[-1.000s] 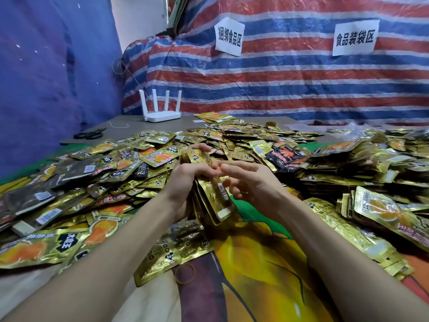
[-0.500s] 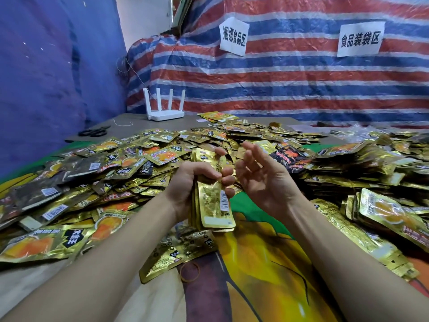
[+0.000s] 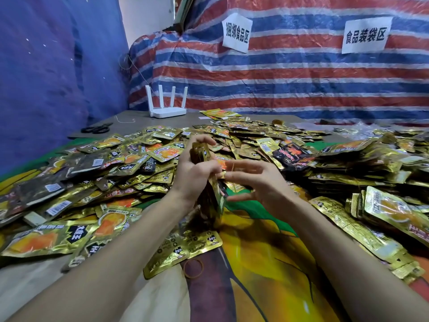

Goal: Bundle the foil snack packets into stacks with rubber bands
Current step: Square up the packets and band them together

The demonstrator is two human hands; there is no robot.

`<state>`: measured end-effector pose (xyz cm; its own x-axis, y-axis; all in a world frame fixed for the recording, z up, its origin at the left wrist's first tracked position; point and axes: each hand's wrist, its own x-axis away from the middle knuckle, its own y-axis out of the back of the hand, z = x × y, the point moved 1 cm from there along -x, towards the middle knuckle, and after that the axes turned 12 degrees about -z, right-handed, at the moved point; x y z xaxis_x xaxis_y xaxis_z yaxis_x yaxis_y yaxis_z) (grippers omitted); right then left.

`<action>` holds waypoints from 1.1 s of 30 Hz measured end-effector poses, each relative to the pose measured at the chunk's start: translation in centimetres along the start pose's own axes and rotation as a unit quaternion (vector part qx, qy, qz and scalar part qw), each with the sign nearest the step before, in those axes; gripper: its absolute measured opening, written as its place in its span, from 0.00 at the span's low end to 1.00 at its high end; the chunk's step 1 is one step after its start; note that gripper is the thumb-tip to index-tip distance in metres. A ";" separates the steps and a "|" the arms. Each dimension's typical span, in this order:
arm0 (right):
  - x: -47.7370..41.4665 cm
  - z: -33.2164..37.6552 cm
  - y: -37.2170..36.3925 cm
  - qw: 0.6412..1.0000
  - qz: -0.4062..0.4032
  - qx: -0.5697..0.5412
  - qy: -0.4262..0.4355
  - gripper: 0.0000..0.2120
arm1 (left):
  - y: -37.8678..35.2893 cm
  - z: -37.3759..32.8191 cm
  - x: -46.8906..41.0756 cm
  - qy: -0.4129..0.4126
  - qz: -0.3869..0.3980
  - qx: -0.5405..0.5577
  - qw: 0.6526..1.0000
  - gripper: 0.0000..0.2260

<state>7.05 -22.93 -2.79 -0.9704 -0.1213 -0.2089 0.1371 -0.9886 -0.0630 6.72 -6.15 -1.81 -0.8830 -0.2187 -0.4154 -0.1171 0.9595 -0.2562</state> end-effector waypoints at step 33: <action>1.5 0.0 -3.2 0.987 -0.014 -0.134 -0.083 0.29 | -0.4 -0.2 -0.3 -0.086 -0.037 -0.041 0.995 0.13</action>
<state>5.17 -19.94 -2.91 -0.9907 -0.1294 -0.0411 0.1358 -0.9350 -0.3278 6.94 -6.39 -1.37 -0.7805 -0.3099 -0.5429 -0.2219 0.9492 -0.2229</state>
